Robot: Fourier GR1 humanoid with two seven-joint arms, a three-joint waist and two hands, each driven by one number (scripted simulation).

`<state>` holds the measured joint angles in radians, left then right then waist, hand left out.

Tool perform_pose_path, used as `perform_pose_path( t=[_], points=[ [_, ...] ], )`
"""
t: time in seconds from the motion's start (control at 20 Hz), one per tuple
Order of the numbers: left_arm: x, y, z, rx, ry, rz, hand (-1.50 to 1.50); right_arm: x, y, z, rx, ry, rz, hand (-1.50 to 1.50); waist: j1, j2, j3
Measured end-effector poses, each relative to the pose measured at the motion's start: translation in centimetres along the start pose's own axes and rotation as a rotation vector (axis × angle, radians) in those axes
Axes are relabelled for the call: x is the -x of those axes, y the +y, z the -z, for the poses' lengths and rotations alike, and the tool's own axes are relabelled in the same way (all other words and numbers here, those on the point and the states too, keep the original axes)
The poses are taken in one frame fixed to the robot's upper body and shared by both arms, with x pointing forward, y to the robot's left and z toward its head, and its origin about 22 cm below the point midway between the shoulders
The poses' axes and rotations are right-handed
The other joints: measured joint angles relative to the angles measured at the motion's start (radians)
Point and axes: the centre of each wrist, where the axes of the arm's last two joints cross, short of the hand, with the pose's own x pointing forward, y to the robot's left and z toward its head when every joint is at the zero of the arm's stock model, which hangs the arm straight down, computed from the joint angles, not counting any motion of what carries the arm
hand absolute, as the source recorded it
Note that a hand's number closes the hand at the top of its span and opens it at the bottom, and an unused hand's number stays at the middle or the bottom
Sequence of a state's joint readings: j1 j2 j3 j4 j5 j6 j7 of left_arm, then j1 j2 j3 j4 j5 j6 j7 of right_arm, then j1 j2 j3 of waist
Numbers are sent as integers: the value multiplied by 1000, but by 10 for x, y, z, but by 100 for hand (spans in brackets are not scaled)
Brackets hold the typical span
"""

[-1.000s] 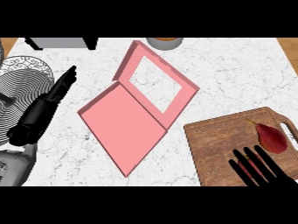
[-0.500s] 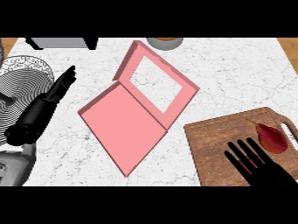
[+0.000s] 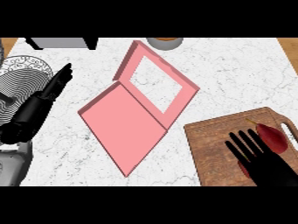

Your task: Pick the bell pepper from the cutting board and place it in the cardboard box

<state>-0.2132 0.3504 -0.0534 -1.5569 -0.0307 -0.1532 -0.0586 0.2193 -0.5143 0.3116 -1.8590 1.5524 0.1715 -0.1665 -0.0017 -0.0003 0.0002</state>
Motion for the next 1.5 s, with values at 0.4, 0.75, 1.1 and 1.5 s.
perform_pose_path(
  t=[0.4,0.75,1.1,1.5],
  points=[
    [2,-6,0,-4,-1,3,0,8,29,17,-16,-34,6,150,1,0,0],
    [7,-11,1,2,7,0,0,17,38,22,85,-149,-48,150,-1,-3,-9],
    [2,-10,8,20,-8,-3,0,-59,9,57,162,-181,89,150,24,0,-13],
    [-3,-20,15,70,-46,-14,0,-139,-49,85,262,-176,351,150,94,20,-1]
  ],
)
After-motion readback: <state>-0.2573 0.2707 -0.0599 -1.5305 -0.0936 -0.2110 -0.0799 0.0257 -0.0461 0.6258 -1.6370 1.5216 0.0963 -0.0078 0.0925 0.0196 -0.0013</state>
